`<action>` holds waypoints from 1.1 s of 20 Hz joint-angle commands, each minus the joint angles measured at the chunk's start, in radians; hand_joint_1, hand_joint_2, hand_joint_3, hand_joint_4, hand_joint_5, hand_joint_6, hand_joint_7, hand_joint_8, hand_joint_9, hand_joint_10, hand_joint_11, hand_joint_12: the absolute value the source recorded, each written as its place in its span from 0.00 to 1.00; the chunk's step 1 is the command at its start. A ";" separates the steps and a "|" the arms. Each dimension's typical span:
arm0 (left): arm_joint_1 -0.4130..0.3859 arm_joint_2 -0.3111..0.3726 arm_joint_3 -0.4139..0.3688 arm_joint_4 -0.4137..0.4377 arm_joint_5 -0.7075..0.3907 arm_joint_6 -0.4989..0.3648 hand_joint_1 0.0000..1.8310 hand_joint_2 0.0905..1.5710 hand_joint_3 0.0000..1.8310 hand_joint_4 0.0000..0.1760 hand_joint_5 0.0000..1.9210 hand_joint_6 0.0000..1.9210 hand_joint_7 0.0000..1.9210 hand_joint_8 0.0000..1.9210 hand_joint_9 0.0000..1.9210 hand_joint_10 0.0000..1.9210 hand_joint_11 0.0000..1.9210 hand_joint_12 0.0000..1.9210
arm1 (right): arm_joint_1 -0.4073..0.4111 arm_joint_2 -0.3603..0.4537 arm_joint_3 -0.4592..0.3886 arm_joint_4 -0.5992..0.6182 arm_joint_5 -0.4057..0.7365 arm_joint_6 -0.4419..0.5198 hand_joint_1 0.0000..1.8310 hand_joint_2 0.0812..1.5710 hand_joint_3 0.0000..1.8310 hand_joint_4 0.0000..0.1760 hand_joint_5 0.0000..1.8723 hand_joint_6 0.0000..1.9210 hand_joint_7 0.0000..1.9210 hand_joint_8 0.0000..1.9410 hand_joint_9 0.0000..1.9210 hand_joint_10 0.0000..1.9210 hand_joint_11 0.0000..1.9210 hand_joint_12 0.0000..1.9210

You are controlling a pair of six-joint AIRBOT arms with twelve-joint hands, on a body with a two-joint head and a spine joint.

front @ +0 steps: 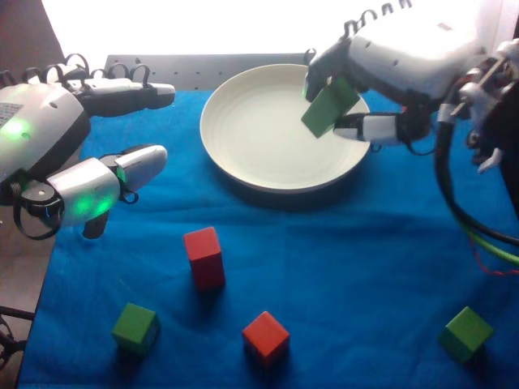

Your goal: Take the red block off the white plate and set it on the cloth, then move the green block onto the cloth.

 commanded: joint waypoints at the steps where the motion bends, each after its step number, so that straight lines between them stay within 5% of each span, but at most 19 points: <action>1: -0.007 0.000 -0.002 0.013 -0.133 -0.006 0.20 0.83 0.00 0.42 0.28 0.00 0.29 0.00 0.30 0.00 0.10 0.61 | 0.018 0.014 -0.018 -0.033 -0.155 -0.001 0.75 0.71 0.00 0.00 0.48 0.57 0.53 0.49 0.41 0.71 0.26 0.86; 5: 0.003 0.007 -0.007 0.006 -0.142 -0.006 0.22 0.83 0.00 0.43 0.29 0.00 0.29 0.00 0.31 0.00 0.10 0.60 | 0.007 0.077 -0.095 -0.065 -0.241 -0.001 0.75 0.72 0.00 0.00 0.47 0.52 0.51 0.58 0.39 0.74 0.24 0.90; 7: 0.004 0.012 -0.010 0.004 -0.149 -0.006 0.22 0.82 0.00 0.50 0.30 0.00 0.29 0.00 0.31 0.00 0.11 0.58 | -0.010 0.118 -0.146 -0.095 -0.290 -0.001 0.68 0.75 0.00 0.00 0.45 0.47 0.42 0.81 0.45 0.94 0.39 1.00; 9: 0.004 0.014 -0.011 0.003 -0.151 -0.006 0.22 0.82 0.00 0.51 0.30 0.00 0.29 0.00 0.31 0.00 0.11 0.59 | -0.038 0.154 -0.189 -0.109 -0.346 -0.001 0.68 0.75 0.00 0.00 0.45 0.48 0.45 0.77 0.47 0.90 0.42 1.00; 10: 0.007 0.015 -0.012 0.001 -0.153 -0.006 0.22 0.82 0.00 0.45 0.30 0.00 0.29 0.00 0.31 0.00 0.11 0.59 | -0.058 0.172 -0.213 -0.116 -0.380 -0.001 0.68 0.72 0.00 0.00 0.48 0.51 0.50 0.65 0.40 0.81 0.28 1.00; 13: 0.019 0.018 -0.016 -0.006 -0.164 -0.006 0.23 0.83 0.00 0.35 0.30 0.00 0.29 0.00 0.32 0.00 0.10 0.63 | -0.111 0.210 -0.263 -0.130 -0.437 0.000 0.69 0.67 0.00 0.00 0.57 0.40 0.57 0.49 0.40 0.75 0.24 1.00; 14: 0.023 0.019 -0.017 -0.009 -0.167 -0.006 0.22 0.83 0.00 0.45 0.30 0.00 0.29 0.00 0.31 0.00 0.10 0.64 | -0.134 0.221 -0.277 -0.130 -0.455 0.001 0.70 0.67 0.00 0.00 0.61 0.29 0.57 0.56 0.44 0.83 0.33 1.00; 15: 0.025 0.020 -0.018 -0.011 -0.170 -0.006 0.21 0.83 0.00 0.47 0.30 0.00 0.30 0.00 0.32 0.00 0.10 0.64 | -0.154 0.231 -0.291 -0.130 -0.472 0.004 0.71 0.66 0.00 0.00 0.63 0.26 0.59 0.52 0.43 0.85 0.35 1.00; 17: 0.027 0.021 -0.019 -0.012 -0.175 -0.006 0.23 0.83 0.00 0.46 0.30 0.00 0.29 0.00 0.32 0.00 0.09 0.64 | -0.192 0.247 -0.314 -0.130 -0.489 0.012 0.69 0.71 0.00 0.00 0.61 0.33 0.56 0.55 0.36 0.88 0.30 1.00; 21: 0.029 0.019 -0.020 -0.013 -0.179 -0.006 0.20 0.85 0.00 0.33 0.29 0.00 0.28 0.00 0.32 0.00 0.08 0.68 | -0.258 0.246 -0.325 -0.117 -0.492 0.034 0.70 0.73 0.00 0.00 0.63 0.24 0.51 0.67 0.39 0.91 0.37 1.00; 22: 0.029 0.018 -0.021 -0.013 -0.179 -0.006 0.22 0.85 0.00 0.38 0.30 0.00 0.28 0.00 0.31 0.00 0.08 0.68 | -0.282 0.240 -0.325 -0.102 -0.491 0.047 0.75 0.70 0.00 0.00 0.58 0.38 0.56 0.52 0.38 0.76 0.31 1.00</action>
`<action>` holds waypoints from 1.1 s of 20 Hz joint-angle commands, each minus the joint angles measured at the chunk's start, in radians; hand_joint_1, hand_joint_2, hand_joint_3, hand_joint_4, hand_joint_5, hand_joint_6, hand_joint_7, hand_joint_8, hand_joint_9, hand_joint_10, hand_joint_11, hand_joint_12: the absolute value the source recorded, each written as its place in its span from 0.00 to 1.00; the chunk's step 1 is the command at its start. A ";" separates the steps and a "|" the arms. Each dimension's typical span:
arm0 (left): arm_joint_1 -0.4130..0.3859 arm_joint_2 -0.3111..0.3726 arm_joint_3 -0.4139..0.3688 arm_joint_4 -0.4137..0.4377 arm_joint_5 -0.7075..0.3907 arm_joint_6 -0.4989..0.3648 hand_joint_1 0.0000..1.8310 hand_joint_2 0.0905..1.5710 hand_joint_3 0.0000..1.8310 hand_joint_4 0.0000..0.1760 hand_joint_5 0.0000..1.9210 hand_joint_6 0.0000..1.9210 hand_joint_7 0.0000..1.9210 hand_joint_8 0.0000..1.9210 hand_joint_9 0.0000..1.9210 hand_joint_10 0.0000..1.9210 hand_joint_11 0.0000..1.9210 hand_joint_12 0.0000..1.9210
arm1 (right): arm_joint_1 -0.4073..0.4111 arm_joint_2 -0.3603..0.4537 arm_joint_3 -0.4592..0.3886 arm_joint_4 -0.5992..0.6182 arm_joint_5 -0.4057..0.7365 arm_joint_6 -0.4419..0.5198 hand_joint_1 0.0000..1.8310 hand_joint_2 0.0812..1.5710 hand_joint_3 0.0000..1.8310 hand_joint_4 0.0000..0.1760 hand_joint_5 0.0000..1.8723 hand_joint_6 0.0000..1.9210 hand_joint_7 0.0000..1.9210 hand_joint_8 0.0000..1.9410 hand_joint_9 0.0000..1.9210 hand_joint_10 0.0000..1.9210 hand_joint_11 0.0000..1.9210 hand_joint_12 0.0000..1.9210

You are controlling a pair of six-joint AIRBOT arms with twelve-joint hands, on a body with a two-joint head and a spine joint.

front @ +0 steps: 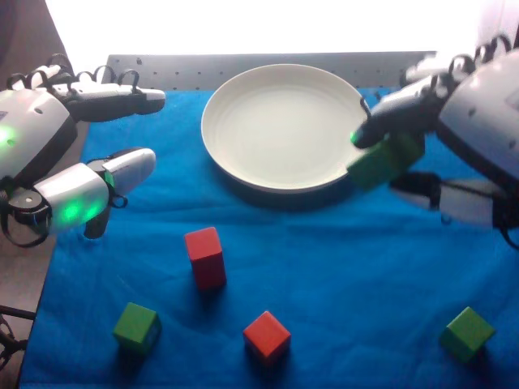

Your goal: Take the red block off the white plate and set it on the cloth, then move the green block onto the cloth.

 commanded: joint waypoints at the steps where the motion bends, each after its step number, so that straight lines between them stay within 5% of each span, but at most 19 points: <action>1: -0.007 0.002 0.001 0.019 -0.131 -0.005 0.22 0.85 0.00 0.38 0.30 0.00 0.28 0.00 0.31 0.00 0.08 0.68 | 0.003 -0.004 0.000 -0.014 -0.122 0.010 0.75 0.70 0.00 0.00 0.58 0.38 0.56 0.52 0.38 0.76 0.31 1.00; 2: -0.007 0.001 0.000 0.019 -0.131 -0.005 0.21 0.85 0.00 0.45 0.30 0.00 0.26 0.00 0.30 0.00 0.07 0.68 | -0.013 -0.007 0.000 -0.002 -0.122 0.015 0.71 0.67 0.00 0.00 0.60 0.40 0.62 0.37 0.40 0.73 0.31 0.99; 3: -0.007 0.001 0.000 0.019 -0.131 -0.005 0.20 0.85 0.00 0.42 0.30 0.00 0.27 0.00 0.31 0.00 0.08 0.66 | -0.019 -0.010 0.000 0.003 -0.122 0.016 0.70 0.67 0.00 0.00 0.63 0.38 0.65 0.29 0.41 0.70 0.30 0.97; 5: -0.007 0.001 0.000 0.019 -0.134 -0.005 0.19 0.85 0.00 0.49 0.29 0.00 0.27 0.00 0.31 0.00 0.08 0.66 | -0.032 -0.015 0.000 0.015 -0.119 0.019 0.70 0.67 0.00 0.00 0.65 0.35 0.66 0.27 0.41 0.66 0.30 0.95; 9: -0.008 0.000 -0.001 0.019 -0.135 -0.005 0.18 0.85 0.00 0.54 0.29 0.00 0.27 0.00 0.31 0.00 0.09 0.64 | -0.055 -0.026 0.000 0.037 -0.102 0.019 0.75 0.68 0.00 0.00 0.59 0.36 0.56 0.52 0.40 0.70 0.24 0.94; 10: -0.007 0.000 -0.001 0.019 -0.136 -0.005 0.19 0.85 0.00 0.48 0.29 0.00 0.27 0.00 0.31 0.00 0.09 0.64 | -0.062 -0.029 0.001 0.045 -0.096 0.019 0.72 0.66 0.00 0.00 0.63 0.25 0.56 0.57 0.45 0.75 0.28 0.97; 11: -0.007 -0.001 -0.001 0.019 -0.136 -0.005 0.20 0.84 0.00 0.55 0.30 0.00 0.28 0.00 0.31 0.00 0.09 0.64 | -0.067 -0.032 0.002 0.050 -0.090 0.019 0.71 0.66 0.00 0.00 0.63 0.24 0.55 0.60 0.45 0.79 0.33 0.99; 13: -0.007 -0.002 -0.001 0.018 -0.136 -0.005 0.19 0.84 0.00 0.48 0.30 0.00 0.28 0.00 0.31 0.00 0.09 0.63 | -0.074 -0.039 0.005 0.059 -0.075 0.019 0.70 0.68 0.00 0.00 0.56 0.34 0.53 0.63 0.42 0.79 0.36 0.99; 14: -0.007 -0.002 -0.002 0.018 -0.136 -0.005 0.19 0.84 0.00 0.51 0.30 0.00 0.28 0.00 0.31 0.00 0.09 0.63 | -0.076 -0.045 0.009 0.065 -0.066 0.019 0.72 0.61 0.00 0.00 0.47 0.29 0.43 0.52 0.36 0.67 0.28 0.89; 17: -0.007 -0.004 -0.002 0.017 -0.137 -0.005 0.19 0.84 0.00 0.51 0.30 0.00 0.28 0.00 0.31 0.00 0.07 0.64 | -0.084 -0.057 0.017 0.077 -0.050 0.019 0.67 0.52 0.00 0.00 0.42 0.18 0.36 0.31 0.30 0.50 0.17 0.80; 18: -0.007 -0.005 -0.002 0.017 -0.137 -0.005 0.19 0.85 0.00 0.32 0.31 0.00 0.29 0.00 0.32 0.01 0.09 0.66 | -0.087 -0.059 0.018 0.081 -0.047 0.019 0.65 0.51 0.00 0.00 0.38 0.16 0.31 0.26 0.24 0.50 0.12 0.82; 22: -0.007 -0.005 -0.002 0.013 -0.141 -0.005 0.19 0.85 0.00 0.39 0.30 0.00 0.28 0.00 0.31 0.00 0.08 0.65 | -0.088 -0.059 0.016 0.086 -0.047 0.019 0.63 0.48 0.00 0.00 0.32 0.13 0.24 0.35 0.19 0.61 0.11 0.88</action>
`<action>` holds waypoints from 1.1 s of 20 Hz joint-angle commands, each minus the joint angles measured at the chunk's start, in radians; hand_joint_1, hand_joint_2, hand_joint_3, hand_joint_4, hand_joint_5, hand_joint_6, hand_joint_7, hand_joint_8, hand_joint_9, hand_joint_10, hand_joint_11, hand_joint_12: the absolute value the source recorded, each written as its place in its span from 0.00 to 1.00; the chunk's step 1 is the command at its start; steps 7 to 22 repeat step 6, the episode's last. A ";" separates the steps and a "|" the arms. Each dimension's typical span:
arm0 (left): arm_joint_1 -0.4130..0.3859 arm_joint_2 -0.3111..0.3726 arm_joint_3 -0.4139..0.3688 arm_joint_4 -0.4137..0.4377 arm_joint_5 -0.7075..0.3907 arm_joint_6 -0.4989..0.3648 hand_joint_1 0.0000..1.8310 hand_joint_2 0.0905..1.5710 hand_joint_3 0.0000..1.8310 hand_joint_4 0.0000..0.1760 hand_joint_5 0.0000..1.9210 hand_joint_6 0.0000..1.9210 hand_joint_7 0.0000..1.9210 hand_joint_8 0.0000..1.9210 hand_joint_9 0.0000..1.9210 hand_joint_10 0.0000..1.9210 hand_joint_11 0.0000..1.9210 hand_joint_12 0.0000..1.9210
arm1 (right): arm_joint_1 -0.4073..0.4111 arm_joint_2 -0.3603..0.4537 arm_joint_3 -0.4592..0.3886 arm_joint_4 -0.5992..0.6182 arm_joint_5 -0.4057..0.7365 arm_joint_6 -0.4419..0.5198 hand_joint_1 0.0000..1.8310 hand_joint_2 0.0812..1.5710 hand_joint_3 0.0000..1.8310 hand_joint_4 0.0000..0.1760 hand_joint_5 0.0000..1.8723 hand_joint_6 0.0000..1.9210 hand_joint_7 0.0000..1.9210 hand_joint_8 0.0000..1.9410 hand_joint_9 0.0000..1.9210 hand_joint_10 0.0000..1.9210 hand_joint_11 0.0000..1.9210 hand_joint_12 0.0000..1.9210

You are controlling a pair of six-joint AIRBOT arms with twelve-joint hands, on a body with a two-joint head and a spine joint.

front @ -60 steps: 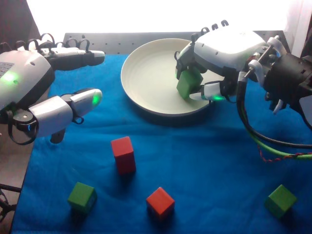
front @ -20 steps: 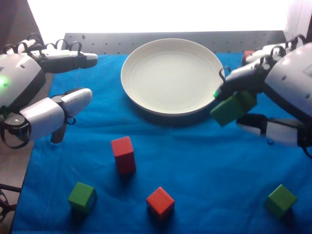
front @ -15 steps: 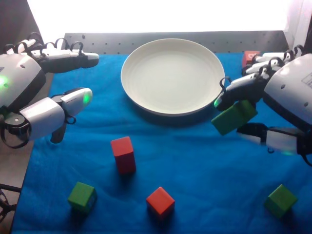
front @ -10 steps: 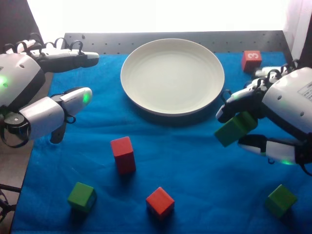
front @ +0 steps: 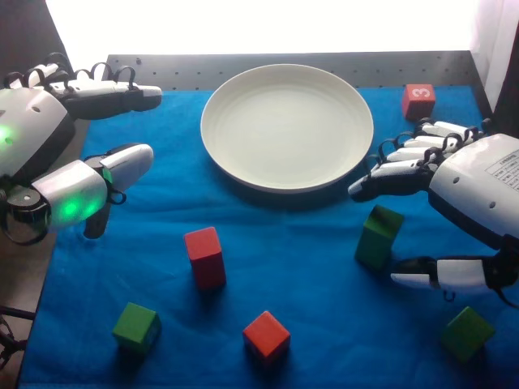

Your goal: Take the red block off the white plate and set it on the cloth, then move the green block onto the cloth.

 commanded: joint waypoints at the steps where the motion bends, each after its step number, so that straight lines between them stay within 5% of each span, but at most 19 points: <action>1: -0.007 -0.003 -0.002 0.018 -0.130 -0.005 0.19 0.85 0.00 0.39 0.30 0.00 0.28 0.00 0.31 0.00 0.08 0.65 | 0.008 -0.001 -0.001 -0.023 -0.117 0.001 0.63 0.48 0.00 0.00 0.32 0.13 0.24 0.35 0.19 0.61 0.11 0.88; 2: -0.006 -0.003 -0.003 0.017 -0.133 -0.005 0.17 0.85 0.00 0.43 0.30 0.00 0.28 0.00 0.31 0.00 0.08 0.65 | 0.008 -0.001 -0.006 -0.024 -0.124 0.001 0.61 0.48 0.00 0.00 0.29 0.13 0.19 0.47 0.18 0.67 0.13 0.89; 6: -0.005 0.000 -0.005 0.017 -0.143 -0.005 0.18 0.84 0.00 0.50 0.28 0.00 0.27 0.00 0.30 0.00 0.09 0.65 | 0.008 0.028 -0.029 -0.024 -0.192 0.001 0.56 0.50 0.00 0.00 0.25 0.21 0.17 0.55 0.17 0.70 0.13 0.90; 22: -0.005 0.000 -0.005 0.017 -0.143 -0.005 0.18 0.84 0.00 0.50 0.28 0.00 0.27 0.00 0.30 0.00 0.09 0.65 | 0.008 0.028 -0.029 -0.024 -0.192 0.001 0.56 0.50 0.00 0.00 0.25 0.21 0.17 0.55 0.17 0.70 0.13 0.90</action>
